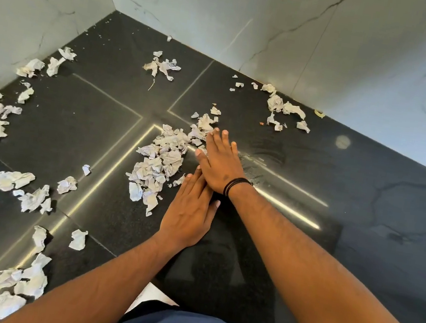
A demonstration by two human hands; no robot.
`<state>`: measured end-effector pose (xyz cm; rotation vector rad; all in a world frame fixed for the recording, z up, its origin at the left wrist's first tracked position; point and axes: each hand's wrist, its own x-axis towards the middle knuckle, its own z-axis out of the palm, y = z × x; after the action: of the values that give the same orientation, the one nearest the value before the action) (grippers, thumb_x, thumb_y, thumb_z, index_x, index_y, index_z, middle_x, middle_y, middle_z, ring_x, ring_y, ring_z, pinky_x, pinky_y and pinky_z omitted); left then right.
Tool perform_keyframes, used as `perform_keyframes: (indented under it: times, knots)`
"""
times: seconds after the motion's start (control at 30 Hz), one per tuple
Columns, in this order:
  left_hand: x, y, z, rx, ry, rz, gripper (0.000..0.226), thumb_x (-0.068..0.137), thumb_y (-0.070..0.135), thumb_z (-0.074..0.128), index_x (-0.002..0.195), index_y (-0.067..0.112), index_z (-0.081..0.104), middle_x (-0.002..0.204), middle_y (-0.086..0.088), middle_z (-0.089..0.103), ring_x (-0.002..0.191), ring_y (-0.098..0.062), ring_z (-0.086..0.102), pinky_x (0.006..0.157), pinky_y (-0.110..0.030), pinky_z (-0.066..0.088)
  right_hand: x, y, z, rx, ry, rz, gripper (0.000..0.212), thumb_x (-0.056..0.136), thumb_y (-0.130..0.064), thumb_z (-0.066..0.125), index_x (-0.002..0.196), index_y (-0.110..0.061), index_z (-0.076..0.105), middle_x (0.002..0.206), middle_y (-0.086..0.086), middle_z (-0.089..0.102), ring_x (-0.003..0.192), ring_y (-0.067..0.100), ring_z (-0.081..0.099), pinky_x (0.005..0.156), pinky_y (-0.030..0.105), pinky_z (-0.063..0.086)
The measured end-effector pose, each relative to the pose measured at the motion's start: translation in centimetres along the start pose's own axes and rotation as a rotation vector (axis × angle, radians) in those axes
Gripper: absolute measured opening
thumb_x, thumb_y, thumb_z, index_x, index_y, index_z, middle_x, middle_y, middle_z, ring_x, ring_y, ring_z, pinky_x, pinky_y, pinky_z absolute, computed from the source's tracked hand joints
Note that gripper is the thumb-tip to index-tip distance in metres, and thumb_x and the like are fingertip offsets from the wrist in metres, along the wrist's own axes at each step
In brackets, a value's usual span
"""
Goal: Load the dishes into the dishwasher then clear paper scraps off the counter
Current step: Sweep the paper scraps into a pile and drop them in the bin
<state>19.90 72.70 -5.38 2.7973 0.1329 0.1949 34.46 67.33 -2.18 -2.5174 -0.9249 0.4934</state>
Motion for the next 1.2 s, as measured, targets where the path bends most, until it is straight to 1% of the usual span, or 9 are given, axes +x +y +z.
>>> perform_keyframes:
  times: [0.1, 0.2, 0.4, 0.57, 0.73, 0.83, 0.97, 1.07, 1.2]
  knots:
    - [1.8, 0.1, 0.1, 0.009, 0.013, 0.025, 0.064, 0.105, 0.041, 0.038, 0.157, 0.004, 0.03, 0.166, -0.015, 0.022, 0.157, -0.023, 0.008, 0.127, -0.043, 0.012, -0.2, 2.6, -2.0, 0.025, 0.197, 0.027, 0.07, 0.105, -0.048, 0.031, 0.159, -0.009, 0.01, 0.167, 0.011, 0.001, 0.154, 0.026, -0.007, 0.125, 0.045, -0.002]
    - [4.8, 0.5, 0.1, 0.003, 0.007, 0.044, 0.07, 0.104, 0.048, 0.035, 0.159, 0.005, 0.025, 0.168, -0.013, 0.016, 0.157, -0.022, 0.006, 0.128, -0.04, 0.008, -0.1, 6.8, -4.8, 0.0, 0.395, 0.249, 0.073, 0.102, -0.049, 0.037, 0.158, -0.007, 0.015, 0.166, 0.015, 0.005, 0.153, 0.031, -0.001, 0.123, 0.046, 0.004]
    - [6.9, 0.1, 0.8, 0.041, -0.061, 0.034, 0.077, 0.104, 0.057, 0.031, 0.161, 0.008, 0.016, 0.17, -0.01, 0.008, 0.157, -0.018, -0.005, 0.128, -0.04, 0.006, 1.4, 12.9, -7.4, 0.039, 0.354, 0.557, 0.076, 0.103, -0.05, 0.032, 0.158, -0.004, 0.007, 0.166, 0.017, 0.004, 0.153, 0.032, 0.0, 0.125, 0.048, 0.007]
    - [6.9, 0.2, 0.8, 0.047, -0.007, 0.014, 0.077, 0.104, 0.056, 0.035, 0.16, 0.006, 0.018, 0.169, -0.011, 0.009, 0.157, -0.02, -0.003, 0.128, -0.042, 0.009, 3.0, 9.3, -4.9, -0.023, 0.285, 0.465, 0.075, 0.104, -0.05, 0.026, 0.158, -0.003, 0.007, 0.166, 0.016, 0.004, 0.154, 0.031, -0.003, 0.124, 0.047, 0.002]
    - [6.9, 0.1, 0.9, 0.02, 0.034, -0.006, 0.08, 0.102, 0.058, 0.037, 0.159, 0.003, 0.022, 0.168, -0.013, 0.014, 0.157, -0.02, 0.0, 0.128, -0.043, 0.011, 3.1, 5.9, -3.0, 0.09, 0.137, 0.144, 0.064, 0.106, -0.043, 0.029, 0.158, -0.009, 0.014, 0.167, 0.009, 0.005, 0.154, 0.023, -0.005, 0.125, 0.045, -0.002]
    - [6.9, 0.1, 0.7, 0.005, 0.05, -0.005, 0.083, 0.101, 0.06, 0.039, 0.158, 0.002, 0.023, 0.168, -0.013, 0.013, 0.157, -0.021, 0.001, 0.128, -0.044, 0.011, 2.7, 6.4, -3.7, 0.211, 0.369, 0.022, 0.057, 0.104, -0.036, 0.043, 0.153, -0.009, 0.034, 0.165, 0.008, 0.018, 0.154, 0.023, 0.006, 0.125, 0.041, 0.005]
    - [6.8, 0.1, 0.4, -0.015, 0.052, -0.001, 0.085, 0.1, 0.061, 0.041, 0.159, 0.003, 0.021, 0.169, -0.012, 0.012, 0.157, -0.021, 0.001, 0.128, -0.043, 0.011, 3.6, 10.4, -6.7, 0.238, 0.762, 0.34, 0.056, 0.096, -0.035, 0.048, 0.142, -0.003, 0.05, 0.153, 0.019, 0.04, 0.147, 0.034, 0.028, 0.122, 0.045, 0.022]
    - [6.8, 0.2, 0.4, -0.019, 0.038, -0.009, 0.087, 0.1, 0.063, 0.039, 0.159, 0.003, 0.02, 0.169, -0.011, 0.011, 0.157, -0.02, 0.0, 0.128, -0.043, 0.011, 4.9, 15.1, -9.1, 0.06, 0.649, 0.53, 0.057, 0.098, -0.038, 0.048, 0.144, -0.003, 0.044, 0.151, 0.021, 0.039, 0.144, 0.035, 0.031, 0.12, 0.047, 0.026]
    - [6.8, 0.2, 0.2, -0.036, 0.053, -0.015, 0.088, 0.099, 0.065, 0.039, 0.159, 0.003, 0.02, 0.169, -0.011, 0.011, 0.157, -0.02, 0.0, 0.127, -0.045, 0.014, 5.8, 16.4, -9.2, -0.089, 0.5, 0.584, 0.062, 0.101, -0.045, 0.041, 0.146, -0.002, 0.039, 0.15, 0.022, 0.038, 0.141, 0.037, 0.034, 0.118, 0.051, 0.029]
